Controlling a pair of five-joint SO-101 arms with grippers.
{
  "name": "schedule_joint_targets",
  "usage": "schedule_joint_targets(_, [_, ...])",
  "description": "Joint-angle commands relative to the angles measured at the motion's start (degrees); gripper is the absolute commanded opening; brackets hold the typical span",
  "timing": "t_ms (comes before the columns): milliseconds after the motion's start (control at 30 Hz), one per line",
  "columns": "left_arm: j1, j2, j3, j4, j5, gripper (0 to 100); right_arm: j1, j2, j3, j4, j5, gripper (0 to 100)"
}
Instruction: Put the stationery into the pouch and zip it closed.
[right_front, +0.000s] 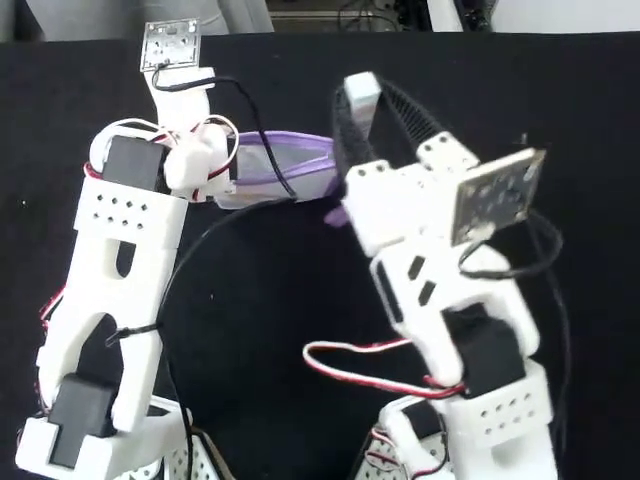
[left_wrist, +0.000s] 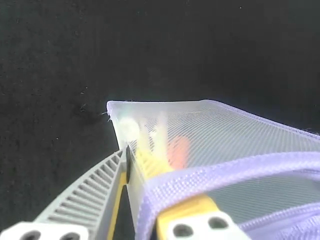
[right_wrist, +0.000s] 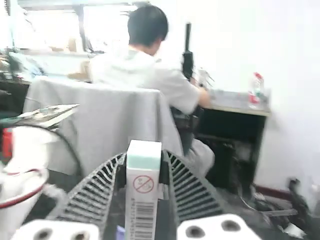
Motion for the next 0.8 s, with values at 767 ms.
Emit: schedule_joint_targets(767, [1.63, 1.05, -0.66, -1.41, 2.2, 3, -6.24, -8.92, 33.45, -31.74, -4.57, 1.1])
